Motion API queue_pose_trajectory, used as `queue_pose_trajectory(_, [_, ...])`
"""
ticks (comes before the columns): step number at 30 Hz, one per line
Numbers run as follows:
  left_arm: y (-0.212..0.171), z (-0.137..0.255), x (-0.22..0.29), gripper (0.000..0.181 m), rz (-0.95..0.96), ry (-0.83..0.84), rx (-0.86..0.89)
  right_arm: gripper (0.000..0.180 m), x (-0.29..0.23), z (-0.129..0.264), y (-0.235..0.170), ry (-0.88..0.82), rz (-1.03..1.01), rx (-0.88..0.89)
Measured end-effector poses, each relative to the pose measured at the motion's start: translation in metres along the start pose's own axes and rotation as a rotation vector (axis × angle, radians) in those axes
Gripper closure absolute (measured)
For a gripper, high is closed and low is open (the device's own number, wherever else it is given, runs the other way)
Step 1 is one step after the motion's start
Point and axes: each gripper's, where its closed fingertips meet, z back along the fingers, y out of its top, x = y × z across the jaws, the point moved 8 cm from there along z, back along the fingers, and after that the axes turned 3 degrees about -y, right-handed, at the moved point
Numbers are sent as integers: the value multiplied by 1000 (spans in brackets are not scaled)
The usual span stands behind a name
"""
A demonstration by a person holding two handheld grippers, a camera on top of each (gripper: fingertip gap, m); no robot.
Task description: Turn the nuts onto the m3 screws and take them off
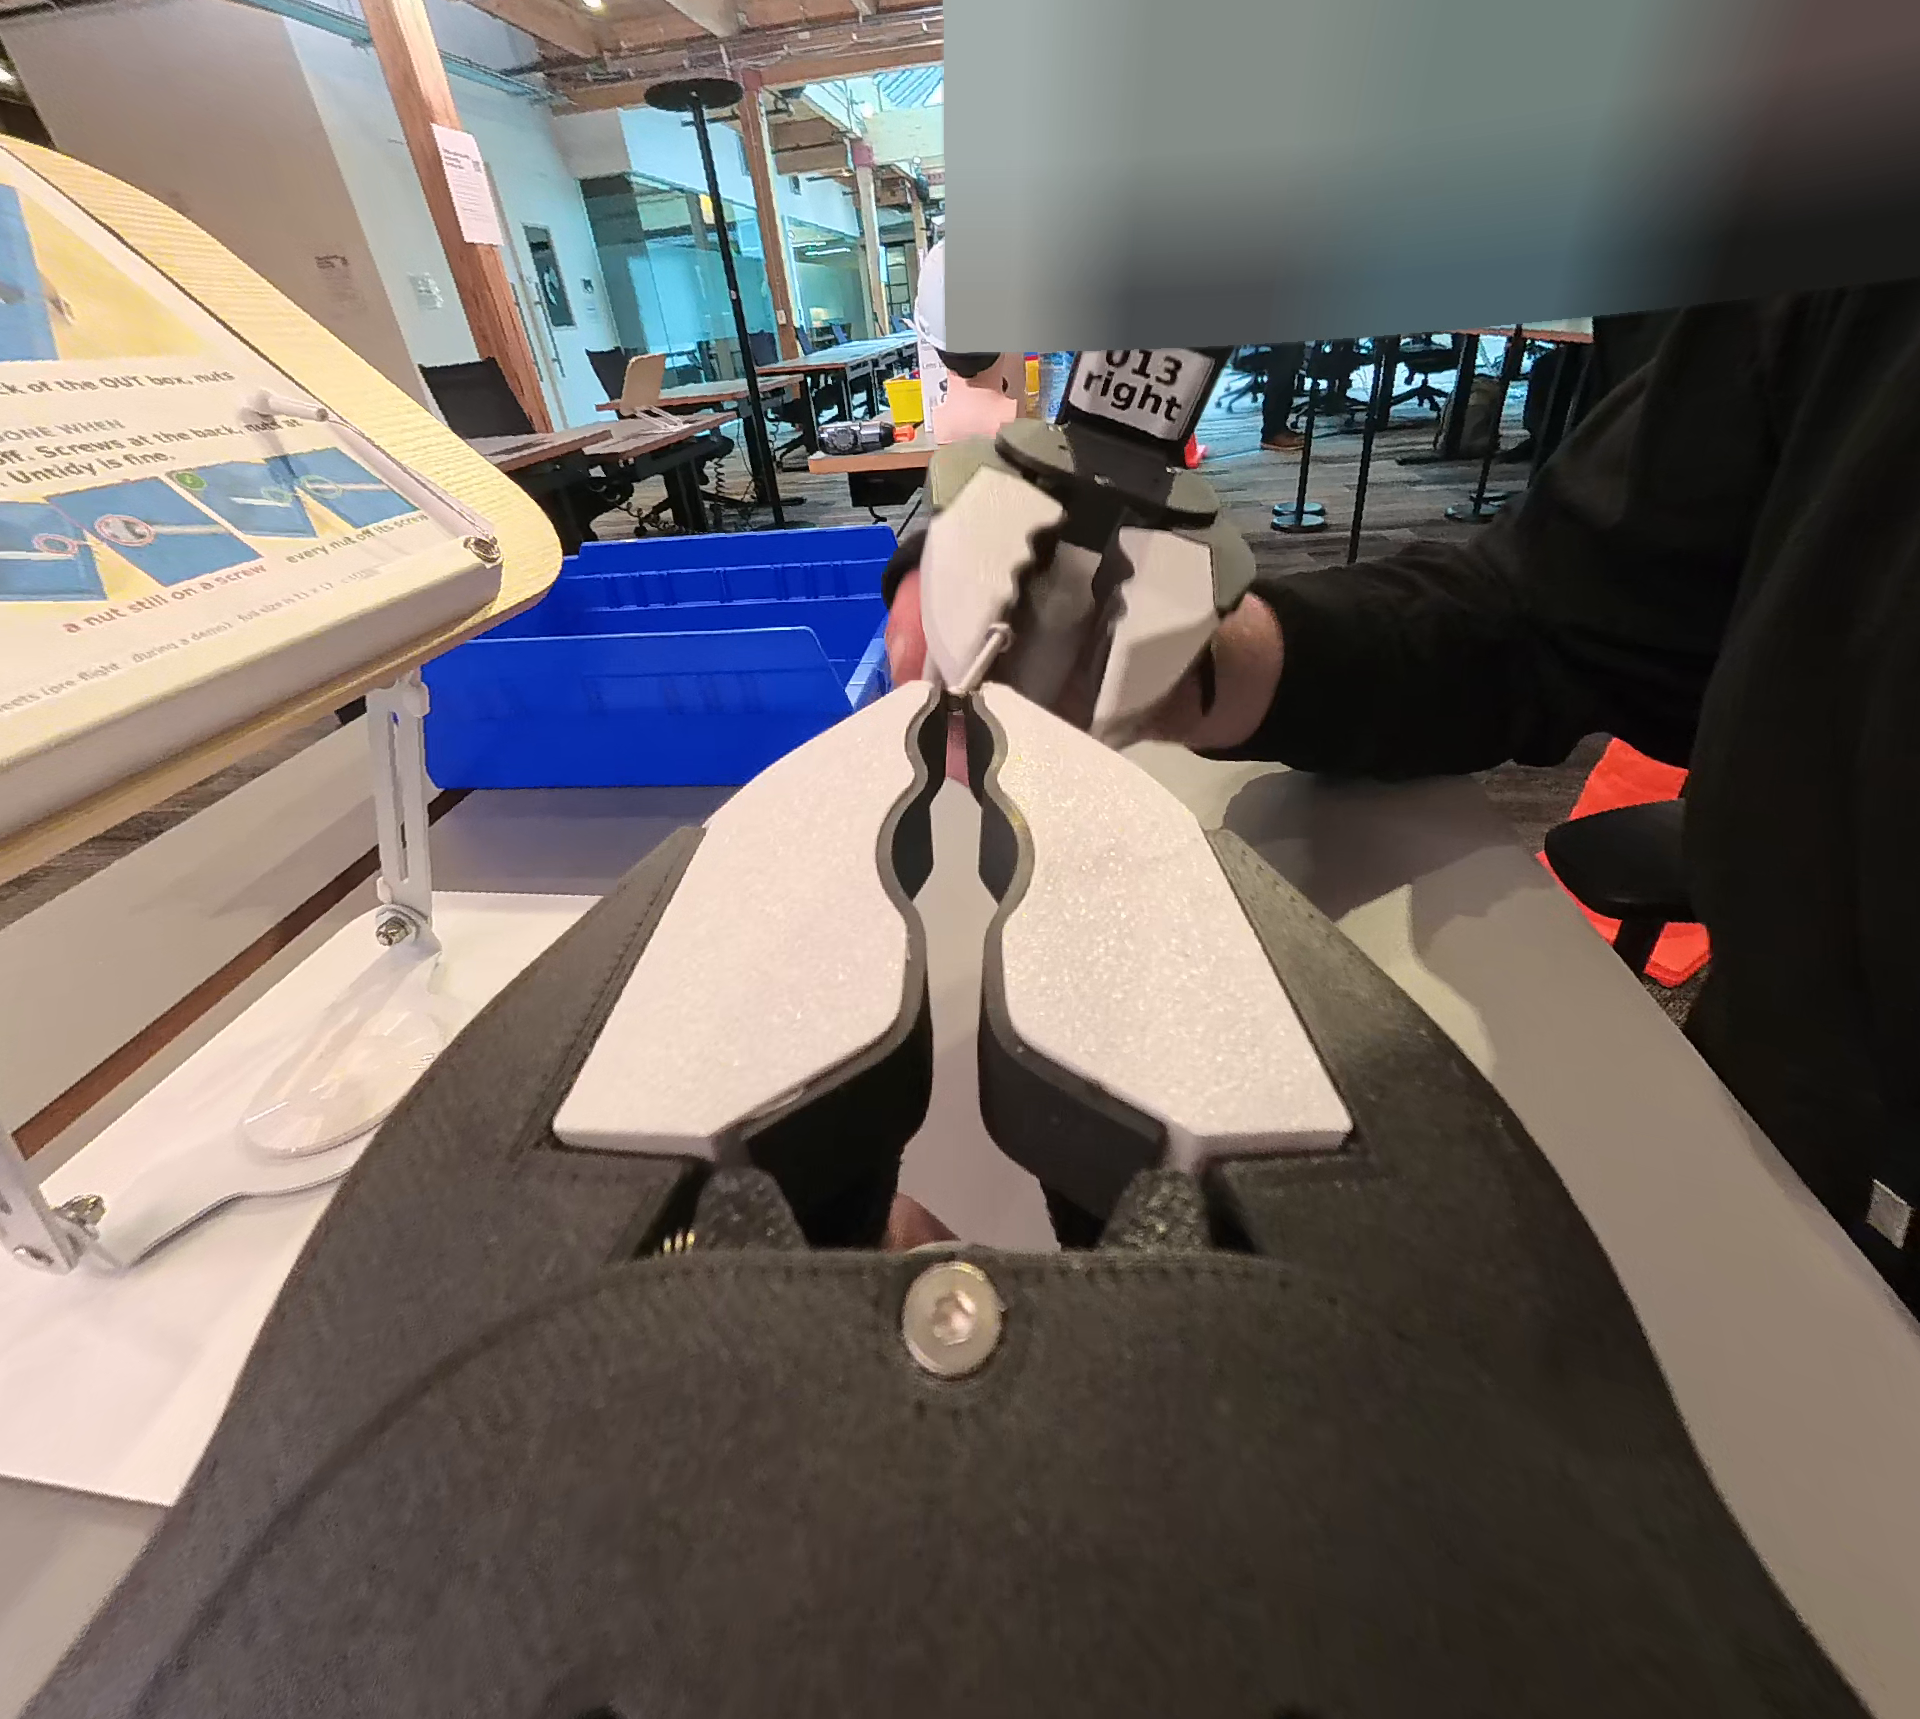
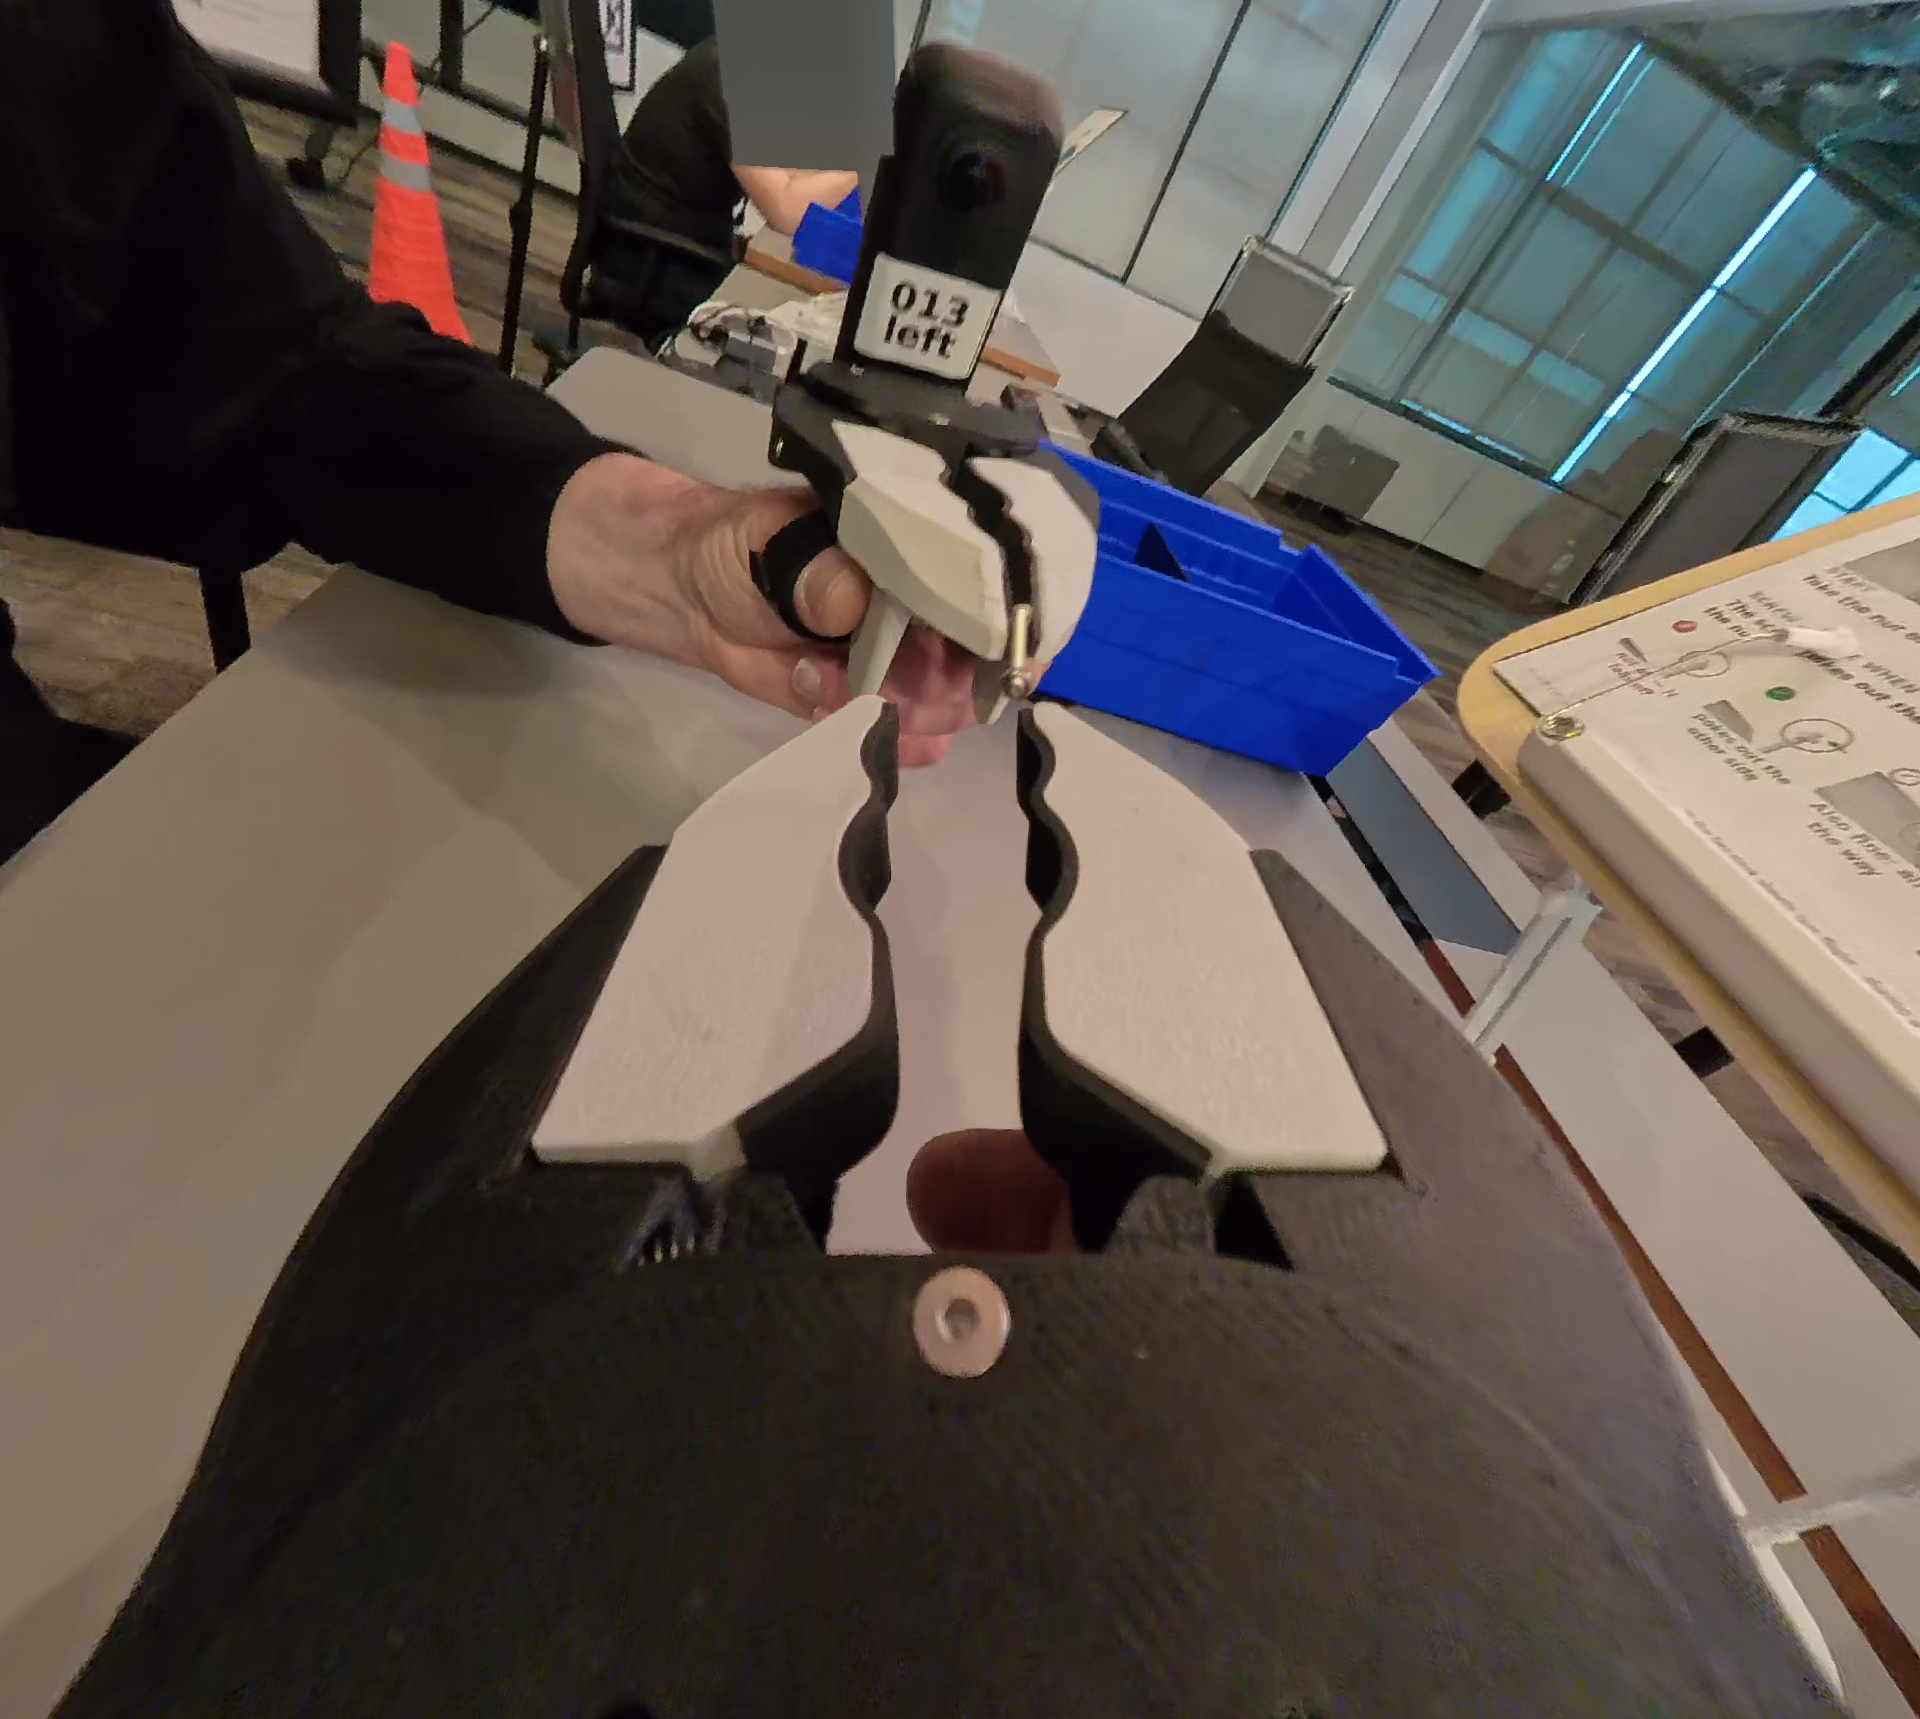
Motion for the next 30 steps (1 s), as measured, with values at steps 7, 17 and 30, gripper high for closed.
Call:
queue_pose_trajectory(7, [1,0,0,178,-3,6,6,161,-3,-1,-1,35,-4,-12])
queue_pose_trajectory(17, [0,0,0,178,-1,3,3,155,-1,0,2,5,-2,12])
queue_pose_trajectory(30, [1,0,0,178,-5,10,4,160,-2,-1,1,32,-14,1])
